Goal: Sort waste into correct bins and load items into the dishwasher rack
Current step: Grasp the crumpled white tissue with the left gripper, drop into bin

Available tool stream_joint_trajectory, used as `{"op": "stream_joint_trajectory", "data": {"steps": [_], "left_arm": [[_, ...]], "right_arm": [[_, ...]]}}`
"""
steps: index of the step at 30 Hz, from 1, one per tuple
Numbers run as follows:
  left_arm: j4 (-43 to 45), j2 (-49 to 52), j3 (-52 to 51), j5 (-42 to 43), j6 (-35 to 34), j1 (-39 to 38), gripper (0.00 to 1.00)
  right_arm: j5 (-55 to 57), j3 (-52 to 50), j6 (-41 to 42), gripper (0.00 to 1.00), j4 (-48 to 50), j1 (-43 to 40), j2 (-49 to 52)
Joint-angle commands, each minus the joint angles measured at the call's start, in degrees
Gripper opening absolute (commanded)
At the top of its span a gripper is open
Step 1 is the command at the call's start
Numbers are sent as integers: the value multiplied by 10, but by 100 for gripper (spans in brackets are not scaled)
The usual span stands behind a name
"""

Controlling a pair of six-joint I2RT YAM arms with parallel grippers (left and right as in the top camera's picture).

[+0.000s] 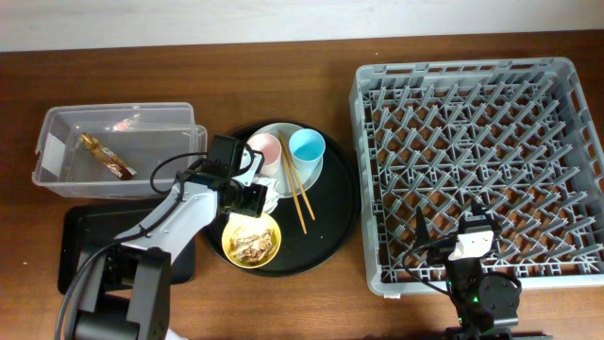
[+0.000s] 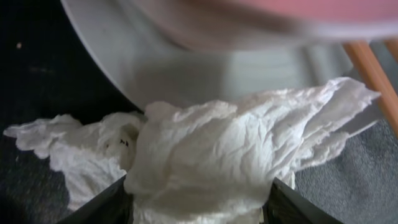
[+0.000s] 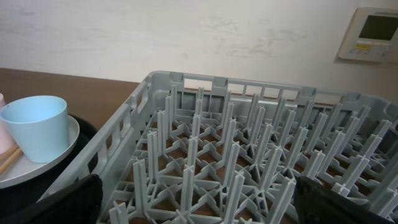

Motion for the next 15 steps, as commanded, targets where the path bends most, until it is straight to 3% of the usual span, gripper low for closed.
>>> {"op": "stream_joint_trajectory", "data": {"steps": [1, 3, 4, 5, 11, 15], "left_arm": [[6, 13, -8, 10, 3, 2, 51], [9, 12, -2, 8, 3, 2, 24], [8, 11, 11, 8, 3, 2, 5], [4, 8, 19, 8, 3, 2, 0], [-90, -104, 143, -32, 2, 18, 0], [-40, -140, 173, -114, 2, 95, 1]], "right_arm": [[-5, -3, 4, 98, -2, -4, -4], [-5, -3, 4, 98, -2, -4, -4], [-5, -3, 4, 98, -2, -4, -4], [-5, -3, 4, 98, -2, -4, -4], [-5, -3, 4, 98, -2, -4, -4], [-5, -3, 4, 98, -2, -4, -4]]}}
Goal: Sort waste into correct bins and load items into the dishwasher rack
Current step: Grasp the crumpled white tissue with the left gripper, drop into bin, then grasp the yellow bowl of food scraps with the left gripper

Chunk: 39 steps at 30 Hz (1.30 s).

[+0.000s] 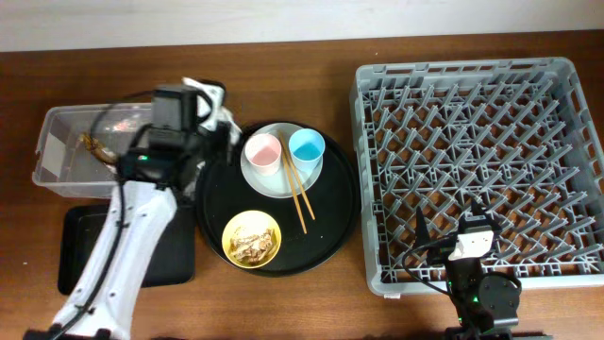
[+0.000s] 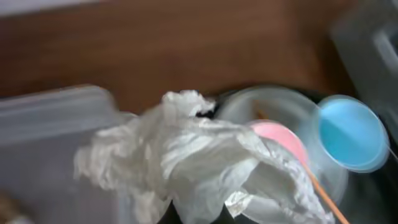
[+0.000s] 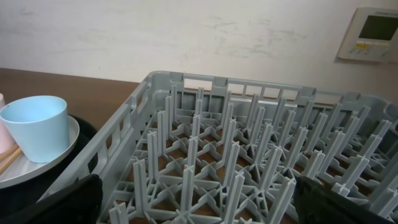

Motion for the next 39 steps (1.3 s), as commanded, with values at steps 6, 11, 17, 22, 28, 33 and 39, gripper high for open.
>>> {"op": "stream_joint_trajectory", "data": {"steps": [6, 11, 17, 22, 28, 33, 39], "left_arm": [[52, 116, 8, -61, 2, 137, 4], [57, 59, 29, -25, 2, 144, 95], [-239, -80, 26, 224, -43, 49, 99], [-300, -80, -50, 127, -132, -75, 58], [-267, -79, -86, -56, -298, -246, 7], [-246, -34, -94, -74, -325, -312, 22], [-197, 92, -106, -76, -328, -319, 23]], "right_arm": [[-5, -3, 4, 98, -2, -4, -4], [-5, -3, 4, 98, -2, -4, -4], [-5, -3, 4, 98, -2, -4, -4], [-5, -3, 4, 98, -2, -4, -4], [-5, -3, 4, 98, -2, -4, -4], [-5, -3, 4, 98, -2, -4, -4], [-5, -3, 4, 98, -2, -4, -4]]}}
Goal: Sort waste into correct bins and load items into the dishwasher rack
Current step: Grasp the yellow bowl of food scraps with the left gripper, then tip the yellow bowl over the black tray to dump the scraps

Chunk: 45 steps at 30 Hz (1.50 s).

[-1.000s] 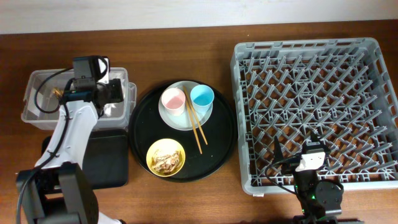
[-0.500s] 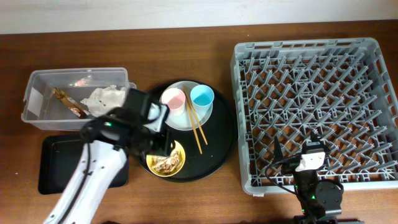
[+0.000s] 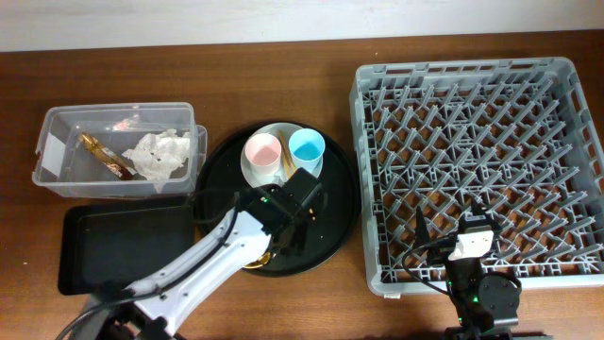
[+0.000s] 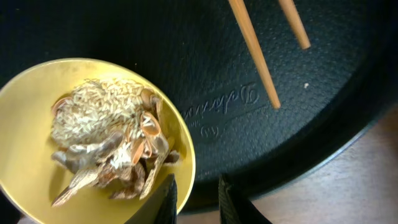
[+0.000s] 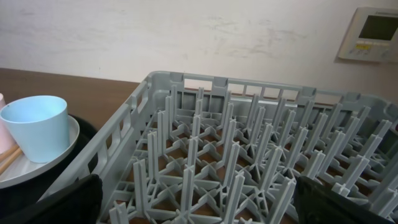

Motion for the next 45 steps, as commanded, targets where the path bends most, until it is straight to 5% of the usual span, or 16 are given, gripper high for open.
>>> {"op": "stream_joint_trajectory", "data": {"steps": [1, 7, 10, 11, 17, 20, 26, 33, 38, 43, 45], "left_arm": [[12, 45, -9, -16, -9, -1, 23], [54, 67, -39, -28, -10, -1, 22], [59, 67, -42, -28, -9, -1, 1], [57, 67, -35, -28, -9, -1, 0], [-95, 4, 128, -28, 28, 48, 0], [-156, -52, 141, 38, 83, 156, 0], [-166, -79, 139, 309, 280, 554, 0], [-26, -79, -32, 540, 339, 836, 0], [98, -79, -151, 686, 339, 948, 0], [125, -79, -155, 796, 339, 975, 0], [129, -79, -155, 780, 339, 988, 0]], "right_arm": [[-5, -3, 4, 98, -2, -4, -4], [-5, -3, 4, 98, -2, -4, -4], [-5, -3, 4, 98, -2, -4, -4], [-5, -3, 4, 98, -2, -4, -4], [-5, -3, 4, 98, -2, -4, -4], [-5, -3, 4, 98, -2, -4, -4], [-5, -3, 4, 98, -2, -4, -4], [-5, -3, 4, 99, -2, -4, -4], [-5, -3, 4, 98, -2, -4, -4], [-5, -3, 4, 98, -2, -4, -4], [-5, -3, 4, 98, -2, -4, -4]]}}
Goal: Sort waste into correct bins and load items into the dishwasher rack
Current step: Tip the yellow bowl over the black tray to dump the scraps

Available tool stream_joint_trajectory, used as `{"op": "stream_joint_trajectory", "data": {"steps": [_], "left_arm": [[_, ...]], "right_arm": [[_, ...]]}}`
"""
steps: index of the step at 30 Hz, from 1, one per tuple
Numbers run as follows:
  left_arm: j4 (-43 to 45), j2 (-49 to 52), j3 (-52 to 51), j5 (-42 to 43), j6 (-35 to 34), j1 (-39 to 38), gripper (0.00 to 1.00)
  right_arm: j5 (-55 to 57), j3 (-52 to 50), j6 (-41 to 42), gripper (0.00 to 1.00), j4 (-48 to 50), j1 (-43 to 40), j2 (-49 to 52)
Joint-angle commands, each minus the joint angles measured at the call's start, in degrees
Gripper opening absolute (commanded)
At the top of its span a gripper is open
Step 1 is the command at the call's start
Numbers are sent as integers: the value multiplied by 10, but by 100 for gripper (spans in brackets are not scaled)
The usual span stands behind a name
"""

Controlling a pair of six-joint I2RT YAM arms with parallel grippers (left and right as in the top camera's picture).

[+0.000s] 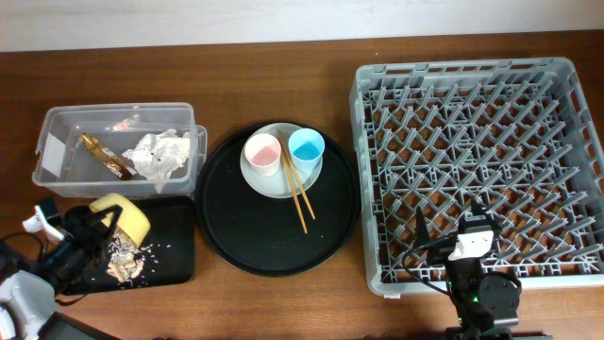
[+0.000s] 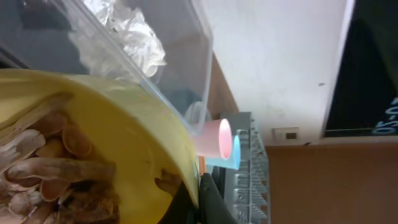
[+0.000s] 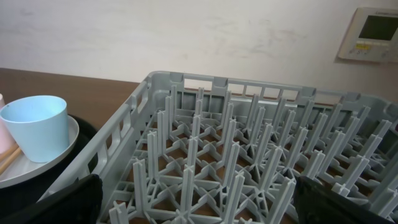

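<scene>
My left gripper point(image 2: 198, 198) is shut on the rim of the yellow bowl point(image 1: 124, 218). It holds the bowl tipped on its side over the black rectangular tray point(image 1: 170, 247) at the front left. Food scraps point(image 1: 122, 262) lie on that tray, and more food point(image 2: 53, 180) still sits inside the bowl. The clear bin point(image 1: 57, 121) holds a crumpled tissue point(image 1: 158, 152) and a wrapper point(image 1: 104, 156). A pink cup point(image 1: 261, 151), a blue cup point(image 1: 307, 146) and chopsticks point(image 1: 296, 194) rest on a white plate point(image 1: 274, 181). My right gripper point(image 3: 199, 199) hangs open over the grey dishwasher rack point(image 1: 566, 71).
The round black tray point(image 1: 255, 236) carrying the plate lies between the bins and the rack. The rack's upright prongs point(image 3: 230, 155) fill the right side of the table. A wall runs behind the table's far edge.
The yellow bowl has gone from the round tray to the black rectangular tray at the left, now tipped, with food scraps lying on that tray. The right arm has not moved.
My left gripper first gripped a crumpled tissue on the round tray, then held it beside the clear bin. Later the tissue lay in the bin and the fingers stood astride the yellow bowl's rim. Now the bowl is tipped over the black tray.
</scene>
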Motion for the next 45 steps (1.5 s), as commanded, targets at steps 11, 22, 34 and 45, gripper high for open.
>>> {"op": "stream_joint_trajectory", "data": {"steps": [11, 22, 34, 45], "left_arm": [[3, -2, -5, -152, -13, -15, 5], [45, -2, -5, -229, -36, -179, 38], [54, -173, -2, -446, -161, -320, 29], [92, -40, -5, -483, -168, -320, 29]], "right_arm": [[-5, -3, 4, 98, -2, -4, -4], [-5, -3, 4, 98, -2, -4, -4], [-5, -3, 4, 98, -2, -4, -4], [-5, -3, 4, 98, -2, -4, -4]]}}
